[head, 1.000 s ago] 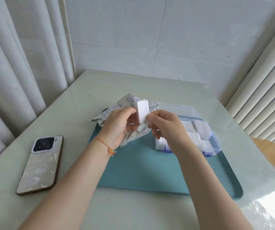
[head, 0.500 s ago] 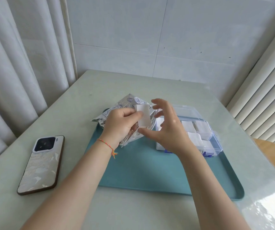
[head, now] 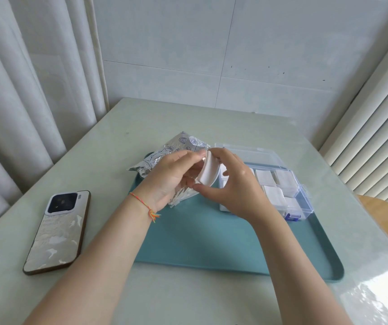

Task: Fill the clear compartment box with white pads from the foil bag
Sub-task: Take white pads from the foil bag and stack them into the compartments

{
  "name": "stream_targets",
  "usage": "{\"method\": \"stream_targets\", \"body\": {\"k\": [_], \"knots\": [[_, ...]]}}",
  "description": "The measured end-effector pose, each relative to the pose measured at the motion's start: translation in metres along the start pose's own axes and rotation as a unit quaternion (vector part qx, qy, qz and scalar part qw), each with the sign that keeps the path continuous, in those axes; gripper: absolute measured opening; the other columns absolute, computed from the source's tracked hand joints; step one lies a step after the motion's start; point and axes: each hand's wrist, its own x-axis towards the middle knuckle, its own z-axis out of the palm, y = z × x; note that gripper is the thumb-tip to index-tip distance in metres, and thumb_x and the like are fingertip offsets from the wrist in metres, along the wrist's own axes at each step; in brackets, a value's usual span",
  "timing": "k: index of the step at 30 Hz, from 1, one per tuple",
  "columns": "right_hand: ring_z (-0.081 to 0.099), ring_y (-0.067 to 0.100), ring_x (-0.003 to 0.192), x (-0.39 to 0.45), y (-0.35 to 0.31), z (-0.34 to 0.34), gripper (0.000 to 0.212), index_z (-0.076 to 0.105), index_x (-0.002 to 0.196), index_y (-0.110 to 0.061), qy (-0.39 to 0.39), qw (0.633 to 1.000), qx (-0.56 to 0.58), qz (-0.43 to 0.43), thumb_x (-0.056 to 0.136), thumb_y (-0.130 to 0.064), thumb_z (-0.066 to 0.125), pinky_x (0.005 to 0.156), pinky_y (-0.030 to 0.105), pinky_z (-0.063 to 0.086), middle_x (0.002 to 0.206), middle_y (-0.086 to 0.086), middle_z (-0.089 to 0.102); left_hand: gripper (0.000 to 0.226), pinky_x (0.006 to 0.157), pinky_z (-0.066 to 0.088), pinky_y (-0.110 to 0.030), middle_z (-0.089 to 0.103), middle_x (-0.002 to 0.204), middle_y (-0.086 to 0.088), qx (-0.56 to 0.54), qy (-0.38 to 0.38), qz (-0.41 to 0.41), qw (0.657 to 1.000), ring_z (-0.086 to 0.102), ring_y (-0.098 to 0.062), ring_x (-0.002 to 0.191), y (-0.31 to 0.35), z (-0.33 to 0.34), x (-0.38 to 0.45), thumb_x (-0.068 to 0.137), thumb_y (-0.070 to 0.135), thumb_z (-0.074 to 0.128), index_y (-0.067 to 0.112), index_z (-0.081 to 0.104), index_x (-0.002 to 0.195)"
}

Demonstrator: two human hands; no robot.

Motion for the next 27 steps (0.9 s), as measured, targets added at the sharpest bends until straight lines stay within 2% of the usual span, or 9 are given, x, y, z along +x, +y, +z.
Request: {"method": "stream_targets", "body": {"k": [3,5,8,12,14,18,22,27], "knots": [[0.056,0.008,0.105,0.000,-0.003,-0.002,0.058,0.054,0.121,-0.023,0.003,0.998,0.058,0.019,0.072,-0.030,0.085,0.083,0.018,0.045,0.107,-0.012,0.063,0.046,0.063,0.051,-0.027,0.065,0.089,-0.016,-0.037,-0.022,-0.031,0.999,0.062,-0.026,0.082,-0.001,-0.004,0.001,0.085,0.034,0.063,-0.007,0.063,0.107],[0.059,0.008,0.103,0.001,-0.006,-0.002,0.057,0.056,0.119,-0.021,-0.002,0.995,0.091,0.030,0.071,-0.024,0.086,0.082,0.020,0.048,0.106,-0.007,0.065,0.053,0.070,0.057,-0.028,0.060,0.108,-0.025,-0.076,-0.057,-0.050,0.994,0.067,-0.030,0.093,-0.001,-0.002,-0.002,0.087,0.030,0.065,-0.009,0.056,0.123],[0.060,0.006,0.101,0.001,-0.007,-0.001,0.059,0.057,0.121,-0.016,-0.008,0.993,0.114,0.036,0.070,-0.021,0.087,0.082,0.013,0.048,0.108,-0.003,0.065,0.038,0.073,0.059,-0.030,0.060,0.116,-0.027,-0.121,-0.081,-0.055,0.988,0.071,-0.030,0.087,0.001,0.002,-0.004,0.087,0.023,0.065,-0.002,0.060,0.116],[0.057,0.004,0.111,0.000,-0.007,-0.004,0.074,0.050,0.133,-0.026,-0.009,0.995,0.092,0.034,0.069,-0.032,0.087,0.094,0.029,0.049,0.118,-0.012,0.061,0.039,0.072,0.058,-0.032,0.057,0.115,-0.034,-0.126,-0.061,-0.067,0.988,0.072,-0.029,0.080,0.002,0.001,-0.004,0.085,0.022,0.067,0.001,0.056,0.116],[0.053,-0.001,0.116,0.000,-0.010,-0.005,0.081,0.043,0.136,-0.030,-0.007,0.994,0.102,0.032,0.067,-0.032,0.087,0.095,0.026,0.046,0.124,-0.017,0.057,0.039,0.071,0.058,-0.032,0.060,0.107,-0.029,-0.137,-0.054,-0.073,0.986,0.072,-0.028,0.077,0.003,0.001,-0.005,0.083,0.022,0.067,0.005,0.054,0.116],[0.052,-0.002,0.118,-0.001,-0.011,-0.005,0.072,0.037,0.117,-0.023,0.024,0.994,0.103,0.022,0.066,-0.027,0.089,0.094,0.022,0.045,0.126,-0.011,0.056,0.039,0.075,0.058,-0.031,0.070,0.100,-0.019,-0.142,-0.053,-0.072,0.986,0.072,-0.029,0.079,0.002,0.000,-0.003,0.083,0.022,0.070,0.007,0.053,0.115],[0.058,0.004,0.099,-0.001,-0.009,-0.004,0.061,0.041,0.103,-0.016,0.030,0.996,0.086,0.011,0.066,-0.026,0.089,0.092,0.028,0.047,0.114,-0.010,0.058,0.049,0.079,0.057,-0.032,0.068,0.104,-0.020,-0.146,-0.048,-0.080,0.985,0.071,-0.030,0.083,0.001,0.000,-0.002,0.080,0.026,0.067,0.006,0.052,0.122],[0.058,0.008,0.084,0.000,-0.006,-0.001,0.049,0.043,0.089,-0.014,0.044,0.996,0.073,-0.014,0.069,-0.020,0.087,0.085,0.027,0.049,0.097,-0.005,0.064,0.063,0.079,0.057,-0.031,0.054,0.115,-0.027,-0.137,-0.049,-0.078,0.986,0.072,-0.031,0.087,-0.001,0.000,-0.003,0.085,0.024,0.067,-0.015,0.044,0.129]]}}
